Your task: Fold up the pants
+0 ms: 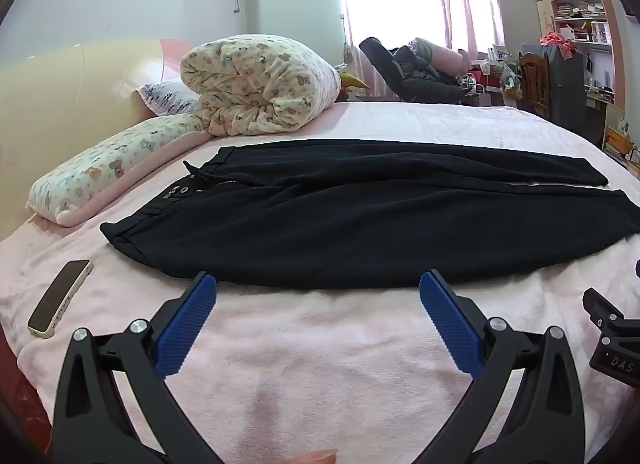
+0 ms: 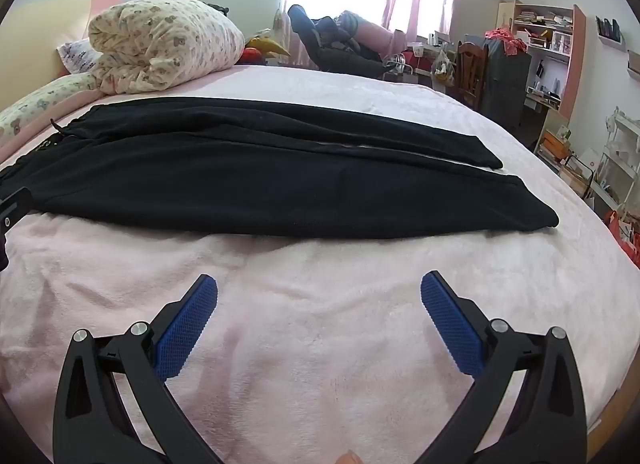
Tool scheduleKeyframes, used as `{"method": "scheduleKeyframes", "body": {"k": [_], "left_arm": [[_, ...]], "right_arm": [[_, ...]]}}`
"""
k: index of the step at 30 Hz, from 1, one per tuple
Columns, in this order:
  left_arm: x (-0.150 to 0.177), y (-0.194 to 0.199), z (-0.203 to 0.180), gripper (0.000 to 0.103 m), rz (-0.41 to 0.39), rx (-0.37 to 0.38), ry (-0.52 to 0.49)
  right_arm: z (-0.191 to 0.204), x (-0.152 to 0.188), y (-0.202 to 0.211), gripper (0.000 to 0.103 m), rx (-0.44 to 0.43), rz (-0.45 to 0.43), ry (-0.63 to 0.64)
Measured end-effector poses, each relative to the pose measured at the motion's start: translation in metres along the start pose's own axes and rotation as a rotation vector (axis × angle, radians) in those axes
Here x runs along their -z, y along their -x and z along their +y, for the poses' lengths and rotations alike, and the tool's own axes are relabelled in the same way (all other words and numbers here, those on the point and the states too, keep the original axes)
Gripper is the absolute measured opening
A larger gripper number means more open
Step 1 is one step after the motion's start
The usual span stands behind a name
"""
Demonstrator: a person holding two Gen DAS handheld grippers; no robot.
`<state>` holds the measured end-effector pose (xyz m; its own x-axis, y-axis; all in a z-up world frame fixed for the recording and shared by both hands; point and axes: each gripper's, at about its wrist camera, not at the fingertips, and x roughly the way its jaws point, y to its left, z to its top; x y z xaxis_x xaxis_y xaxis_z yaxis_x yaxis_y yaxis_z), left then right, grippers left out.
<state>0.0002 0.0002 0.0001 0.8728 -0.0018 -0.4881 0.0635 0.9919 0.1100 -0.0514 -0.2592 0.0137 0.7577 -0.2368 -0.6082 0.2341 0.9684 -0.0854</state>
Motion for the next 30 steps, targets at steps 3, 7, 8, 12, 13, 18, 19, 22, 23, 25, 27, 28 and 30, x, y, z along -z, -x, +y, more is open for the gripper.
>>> {"method": "scheduleKeyframes", "body": {"k": [3, 7, 8, 12, 13, 18, 19, 22, 23, 25, 27, 28, 30], "left_arm": [[0.0001, -0.0003, -0.0006, 0.101, 0.001, -0.003, -0.003], [0.0001, -0.0001, -0.0004, 0.101, 0.0, -0.003, -0.002], [0.0001, 0.0, -0.0004, 0.101, -0.001, -0.003, -0.002], [0.0001, -0.0001, -0.0004, 0.101, 0.0, -0.003, -0.001], [0.0001, 0.0, -0.0004, 0.101, 0.0, -0.003, -0.002], [0.0001, -0.0001, -0.0003, 0.101, 0.0, -0.003, -0.001], [0.0001, 0.0, -0.0003, 0.101, 0.0, -0.003, -0.001], [0.0001, -0.0003, -0.0005, 0.101, 0.001, -0.003, -0.002], [0.0001, -0.0001, -0.0004, 0.101, 0.001, -0.002, -0.002], [0.0002, 0.0, -0.0005, 0.101, 0.0, -0.003, -0.003], [0.0002, -0.0001, -0.0004, 0.101, 0.0, -0.003, -0.002], [0.0002, -0.0001, -0.0002, 0.101, 0.0, -0.002, -0.002], [0.0002, -0.0004, -0.0002, 0.101, 0.003, 0.004, 0.0]], "right_arm": [[0.0002, -0.0001, -0.0008, 0.102, -0.001, 0.005, 0.0], [0.0003, -0.0004, -0.0011, 0.102, -0.001, 0.005, -0.001], [0.0004, -0.0004, -0.0012, 0.102, -0.001, 0.005, -0.001], [0.0005, -0.0005, -0.0011, 0.102, -0.002, 0.005, -0.001], [0.0007, -0.0004, -0.001, 0.102, -0.002, 0.005, -0.001], [0.0005, -0.0007, -0.0015, 0.102, -0.002, 0.007, -0.002], [0.0006, -0.0007, -0.0016, 0.102, -0.003, 0.008, -0.002], [0.0005, -0.0007, -0.0018, 0.102, -0.003, 0.008, -0.002], [0.0005, -0.0007, -0.0019, 0.102, -0.003, 0.009, -0.002], [0.0004, -0.0007, -0.002, 0.102, -0.004, 0.009, -0.003], [0.0004, -0.0007, -0.0019, 0.102, -0.004, 0.009, -0.003], [0.0004, -0.0007, -0.002, 0.102, -0.004, 0.009, -0.003], [0.0004, -0.0007, -0.0019, 0.102, -0.004, 0.009, -0.003]]}}
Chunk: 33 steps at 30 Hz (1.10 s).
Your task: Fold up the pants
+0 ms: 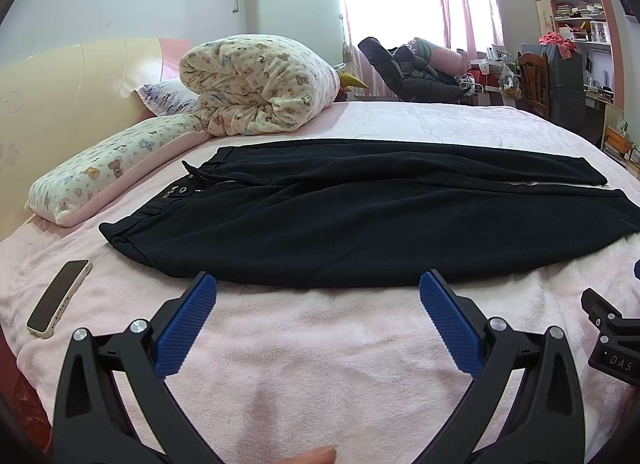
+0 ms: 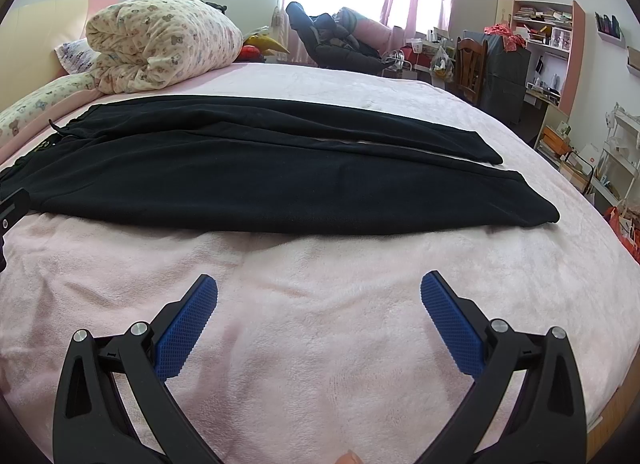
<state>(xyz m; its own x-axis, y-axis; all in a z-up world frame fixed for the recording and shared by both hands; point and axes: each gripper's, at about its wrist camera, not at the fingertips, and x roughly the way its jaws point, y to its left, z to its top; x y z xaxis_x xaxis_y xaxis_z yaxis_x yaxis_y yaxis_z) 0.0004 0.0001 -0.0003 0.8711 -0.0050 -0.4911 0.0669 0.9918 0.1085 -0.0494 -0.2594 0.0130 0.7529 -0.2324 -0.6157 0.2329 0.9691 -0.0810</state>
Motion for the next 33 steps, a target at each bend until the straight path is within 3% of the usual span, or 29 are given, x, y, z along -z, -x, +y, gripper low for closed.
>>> {"method": "scheduleKeyframes", "body": {"k": [33], "left_arm": [[0.003, 0.0002, -0.0019, 0.101, 0.002, 0.018, -0.005]], "right_arm": [[-0.0002, -0.0004, -0.0005, 0.102, -0.002, 0.003, -0.003]]}}
